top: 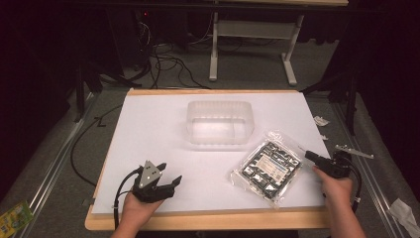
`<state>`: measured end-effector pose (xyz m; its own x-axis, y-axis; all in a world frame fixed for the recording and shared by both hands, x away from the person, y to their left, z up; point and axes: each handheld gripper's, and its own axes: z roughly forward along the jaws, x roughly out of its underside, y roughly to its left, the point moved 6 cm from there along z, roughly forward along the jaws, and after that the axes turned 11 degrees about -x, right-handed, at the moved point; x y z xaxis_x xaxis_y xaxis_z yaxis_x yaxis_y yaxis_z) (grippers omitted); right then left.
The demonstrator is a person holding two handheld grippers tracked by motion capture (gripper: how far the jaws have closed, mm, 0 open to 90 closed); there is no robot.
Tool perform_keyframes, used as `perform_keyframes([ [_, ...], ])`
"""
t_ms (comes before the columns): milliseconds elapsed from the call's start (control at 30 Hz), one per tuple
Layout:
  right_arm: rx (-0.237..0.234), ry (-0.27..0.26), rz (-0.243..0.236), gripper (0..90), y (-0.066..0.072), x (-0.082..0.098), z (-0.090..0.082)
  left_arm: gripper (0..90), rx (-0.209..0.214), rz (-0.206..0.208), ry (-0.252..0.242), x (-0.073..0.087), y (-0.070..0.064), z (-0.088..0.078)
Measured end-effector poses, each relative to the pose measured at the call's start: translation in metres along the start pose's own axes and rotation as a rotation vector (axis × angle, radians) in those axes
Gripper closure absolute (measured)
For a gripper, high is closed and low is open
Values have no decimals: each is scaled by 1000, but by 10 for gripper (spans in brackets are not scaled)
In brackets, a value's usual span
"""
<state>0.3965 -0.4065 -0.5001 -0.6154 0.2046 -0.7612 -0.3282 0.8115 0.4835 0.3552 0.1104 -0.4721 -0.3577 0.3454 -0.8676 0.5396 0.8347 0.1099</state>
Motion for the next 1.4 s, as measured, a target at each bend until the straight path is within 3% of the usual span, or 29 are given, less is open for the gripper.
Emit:
perform_keyframes([
  [33, 0, 0, 0, 897, 0, 0, 0, 314, 0, 0, 0, 0, 0, 0],
  [100, 3, -8, -51, 900, 8, -1, -2, 315, 1, 2, -2, 0, 0, -1],
  [300, 1, -37, -94, 900, 20, -3, -10, 315, 8, 4, -11, -2, -3, -2],
  [433, -7, -76, -148, 900, 31, -9, -20, 319, 10, 7, -13, -2, -4, -3],
  [467, -1, -88, -193, 900, 40, -12, -25, 323, 10, 7, -14, -3, -4, -3],
  [667, -10, -140, -269, 900, 65, -21, -37, 328, 14, 7, -16, -3, -5, -3],
  [1400, -132, -254, -446, 900, 142, -44, -58, 389, 29, 24, -7, -5, -14, 0],
])
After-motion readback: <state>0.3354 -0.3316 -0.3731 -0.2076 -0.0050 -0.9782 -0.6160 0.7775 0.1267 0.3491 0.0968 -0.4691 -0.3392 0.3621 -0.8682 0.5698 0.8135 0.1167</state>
